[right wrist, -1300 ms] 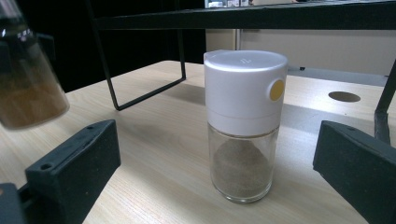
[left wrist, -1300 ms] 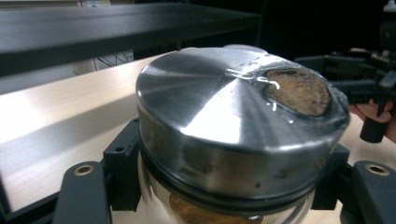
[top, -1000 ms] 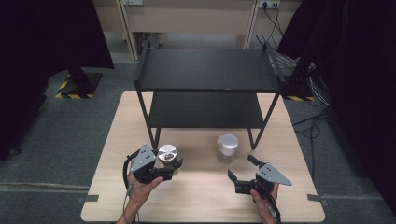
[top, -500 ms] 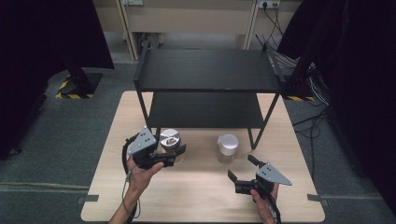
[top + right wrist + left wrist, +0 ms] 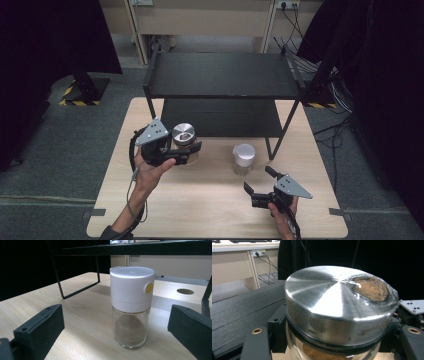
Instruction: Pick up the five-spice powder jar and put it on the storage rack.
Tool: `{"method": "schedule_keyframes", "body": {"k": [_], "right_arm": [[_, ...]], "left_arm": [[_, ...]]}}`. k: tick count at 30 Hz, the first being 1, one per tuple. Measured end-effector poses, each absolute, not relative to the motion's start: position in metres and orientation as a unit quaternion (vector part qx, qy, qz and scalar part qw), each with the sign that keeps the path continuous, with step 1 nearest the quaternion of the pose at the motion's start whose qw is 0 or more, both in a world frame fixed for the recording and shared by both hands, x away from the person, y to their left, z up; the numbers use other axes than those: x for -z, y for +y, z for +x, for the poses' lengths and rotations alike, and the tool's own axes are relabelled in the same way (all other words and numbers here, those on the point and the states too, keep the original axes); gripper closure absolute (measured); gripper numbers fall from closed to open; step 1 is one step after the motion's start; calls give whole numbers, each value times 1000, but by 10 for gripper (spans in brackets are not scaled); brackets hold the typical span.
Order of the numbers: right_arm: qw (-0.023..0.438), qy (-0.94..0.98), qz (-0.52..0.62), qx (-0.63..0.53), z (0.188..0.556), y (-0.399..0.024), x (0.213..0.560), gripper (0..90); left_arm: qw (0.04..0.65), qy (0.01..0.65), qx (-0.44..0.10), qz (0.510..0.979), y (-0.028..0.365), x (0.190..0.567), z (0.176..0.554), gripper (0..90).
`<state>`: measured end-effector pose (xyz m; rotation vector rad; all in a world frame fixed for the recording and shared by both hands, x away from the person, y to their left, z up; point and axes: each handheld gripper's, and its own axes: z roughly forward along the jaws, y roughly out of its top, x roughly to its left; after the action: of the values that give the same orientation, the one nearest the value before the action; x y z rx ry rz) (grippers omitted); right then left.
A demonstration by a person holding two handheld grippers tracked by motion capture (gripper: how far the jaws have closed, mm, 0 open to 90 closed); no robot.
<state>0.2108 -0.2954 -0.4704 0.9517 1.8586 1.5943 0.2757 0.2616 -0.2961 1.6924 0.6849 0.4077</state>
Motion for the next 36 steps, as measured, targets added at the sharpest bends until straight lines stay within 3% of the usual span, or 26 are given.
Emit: {"method": "schedule_keyframes", "body": {"k": [20,36], "right_arm": [[254,685,350,-586,211,-295,470,9],[253,685,350,-587,211,-296,470,9]], "left_arm": [[579,296,-196,734,250,223,293,304],[581,299,-199,731,239,188,308,303]]}}
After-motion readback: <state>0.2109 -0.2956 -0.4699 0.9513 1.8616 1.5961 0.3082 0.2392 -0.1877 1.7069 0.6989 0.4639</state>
